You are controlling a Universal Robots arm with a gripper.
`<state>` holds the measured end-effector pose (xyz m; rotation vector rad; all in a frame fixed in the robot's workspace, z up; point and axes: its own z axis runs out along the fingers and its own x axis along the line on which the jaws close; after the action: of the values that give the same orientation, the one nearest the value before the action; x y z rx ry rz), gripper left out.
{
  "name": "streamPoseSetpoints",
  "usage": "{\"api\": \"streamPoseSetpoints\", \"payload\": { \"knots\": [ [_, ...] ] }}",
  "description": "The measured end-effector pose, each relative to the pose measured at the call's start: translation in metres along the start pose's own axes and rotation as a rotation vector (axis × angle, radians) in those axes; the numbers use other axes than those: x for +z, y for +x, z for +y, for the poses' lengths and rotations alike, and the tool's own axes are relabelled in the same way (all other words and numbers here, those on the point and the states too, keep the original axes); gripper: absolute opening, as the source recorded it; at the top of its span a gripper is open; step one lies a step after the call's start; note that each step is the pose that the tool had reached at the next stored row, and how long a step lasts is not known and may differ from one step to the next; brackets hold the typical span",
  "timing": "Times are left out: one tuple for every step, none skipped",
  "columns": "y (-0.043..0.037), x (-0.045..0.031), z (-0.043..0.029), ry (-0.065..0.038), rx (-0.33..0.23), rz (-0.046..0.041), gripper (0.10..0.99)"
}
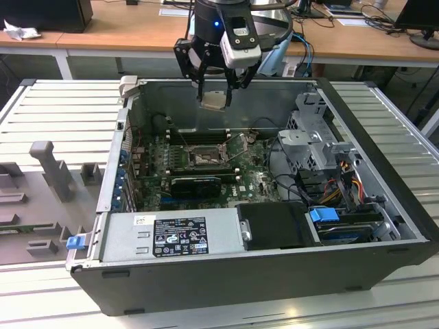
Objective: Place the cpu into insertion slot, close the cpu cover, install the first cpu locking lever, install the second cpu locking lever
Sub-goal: 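Place the cpu into insertion slot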
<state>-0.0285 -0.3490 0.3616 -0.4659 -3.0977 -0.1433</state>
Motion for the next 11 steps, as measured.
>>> {"api": "streamPoseSetpoints", "payload": {
  "knots": [
    [0.0, 0.0, 0.0, 0.0, 0.008, -0.0007, 0.529],
    [0.0, 0.0, 0.0, 0.0, 0.024, -0.0021, 0.529],
    [0.0, 0.0, 0.0, -0.001, 0.036, -0.0033, 0.529],
    [0.0, 0.0, 0.0, -0.001, 0.048, -0.0043, 0.529],
    [0.0, 0.0001, 0.0, -0.001, 0.073, -0.0065, 0.529],
    [0.0, 0.0001, 0.0, -0.002, 0.102, -0.0092, 0.529],
    [0.0, 0.0001, 0.0, -0.002, 0.115, -0.0103, 0.529],
    [0.0, 0.0002, 0.0, -0.002, 0.133, -0.0119, 0.529],
    [0.0, 0.0002, 0.0, -0.003, 0.158, -0.0141, 0.529],
    [0.0, 0.0003, 0.0, -0.003, 0.174, -0.0156, 0.529],
    [0.0, 0.0004, 0.0, -0.004, 0.188, -0.0168, 0.529]
  ]
}}
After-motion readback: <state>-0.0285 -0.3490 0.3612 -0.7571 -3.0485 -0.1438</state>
